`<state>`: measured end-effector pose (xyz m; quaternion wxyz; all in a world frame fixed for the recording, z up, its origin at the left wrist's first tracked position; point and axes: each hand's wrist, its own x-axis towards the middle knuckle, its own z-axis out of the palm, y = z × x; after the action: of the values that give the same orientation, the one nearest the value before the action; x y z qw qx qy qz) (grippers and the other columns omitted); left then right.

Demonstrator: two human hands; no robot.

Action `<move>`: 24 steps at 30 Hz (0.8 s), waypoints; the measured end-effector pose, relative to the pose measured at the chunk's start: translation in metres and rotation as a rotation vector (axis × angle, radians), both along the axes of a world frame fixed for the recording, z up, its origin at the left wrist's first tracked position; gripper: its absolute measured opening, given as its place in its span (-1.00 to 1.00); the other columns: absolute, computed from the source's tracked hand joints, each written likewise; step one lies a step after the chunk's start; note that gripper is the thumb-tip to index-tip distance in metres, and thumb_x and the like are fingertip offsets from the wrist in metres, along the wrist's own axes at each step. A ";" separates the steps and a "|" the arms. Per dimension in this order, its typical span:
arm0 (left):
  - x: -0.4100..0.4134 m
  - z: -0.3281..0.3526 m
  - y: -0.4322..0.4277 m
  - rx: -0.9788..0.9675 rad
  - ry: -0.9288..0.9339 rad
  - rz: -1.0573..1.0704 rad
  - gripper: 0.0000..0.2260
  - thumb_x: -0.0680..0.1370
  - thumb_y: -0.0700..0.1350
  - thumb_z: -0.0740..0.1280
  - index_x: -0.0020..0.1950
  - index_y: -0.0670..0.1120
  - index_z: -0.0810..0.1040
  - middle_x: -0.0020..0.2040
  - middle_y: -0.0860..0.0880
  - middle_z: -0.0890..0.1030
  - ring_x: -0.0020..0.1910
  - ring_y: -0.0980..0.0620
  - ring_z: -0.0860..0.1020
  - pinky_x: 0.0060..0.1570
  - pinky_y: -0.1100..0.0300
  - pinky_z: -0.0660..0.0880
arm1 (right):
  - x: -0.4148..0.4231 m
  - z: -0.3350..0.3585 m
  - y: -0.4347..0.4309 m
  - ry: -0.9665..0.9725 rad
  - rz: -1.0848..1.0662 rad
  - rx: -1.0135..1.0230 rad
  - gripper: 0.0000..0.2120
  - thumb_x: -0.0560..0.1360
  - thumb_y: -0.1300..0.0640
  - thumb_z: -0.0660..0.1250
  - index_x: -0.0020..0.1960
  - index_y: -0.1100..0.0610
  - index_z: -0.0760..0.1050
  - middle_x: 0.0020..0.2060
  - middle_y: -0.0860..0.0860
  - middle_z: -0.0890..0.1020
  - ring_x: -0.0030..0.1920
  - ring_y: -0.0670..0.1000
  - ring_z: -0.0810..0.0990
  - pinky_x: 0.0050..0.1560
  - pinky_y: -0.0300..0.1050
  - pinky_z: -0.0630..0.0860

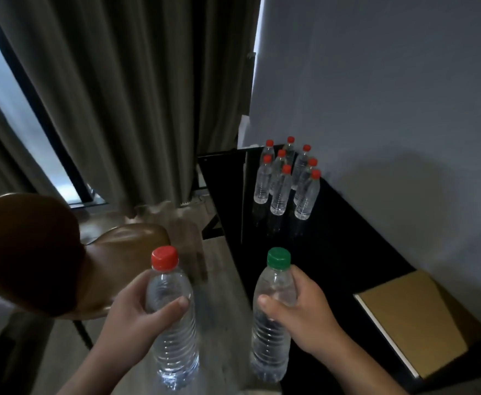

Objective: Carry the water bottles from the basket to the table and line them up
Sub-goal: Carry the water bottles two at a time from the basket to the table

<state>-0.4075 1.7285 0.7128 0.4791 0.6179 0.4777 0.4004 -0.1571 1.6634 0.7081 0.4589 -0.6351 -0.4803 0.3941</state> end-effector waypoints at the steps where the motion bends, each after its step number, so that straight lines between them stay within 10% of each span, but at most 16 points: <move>1: 0.005 -0.002 0.017 -0.004 0.009 -0.005 -0.59 0.12 0.13 0.51 -0.08 0.06 0.64 -0.18 -0.15 0.70 -0.19 -0.14 0.68 -0.15 0.02 0.60 | 0.006 -0.003 0.014 0.003 -0.014 -0.002 -0.72 0.27 0.04 0.48 -0.05 0.04 0.55 -0.19 -0.08 0.69 -0.16 -0.10 0.67 -0.18 -0.30 0.53; 24: 0.226 -0.089 0.292 -0.135 0.291 -0.558 -0.46 0.07 0.30 0.49 -0.08 0.04 0.60 -0.13 0.17 0.69 -0.18 0.23 0.65 -0.14 0.21 0.56 | 0.143 -0.085 0.182 0.081 -0.626 -0.191 -0.66 0.35 0.16 0.54 0.05 -0.01 0.50 -0.18 -0.10 0.66 -0.15 -0.23 0.65 -0.24 -0.37 0.50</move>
<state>-0.1815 2.0205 0.6240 0.5371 0.7426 0.3789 0.1287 -0.0138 1.8451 0.6233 0.5150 -0.7758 -0.2040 0.3021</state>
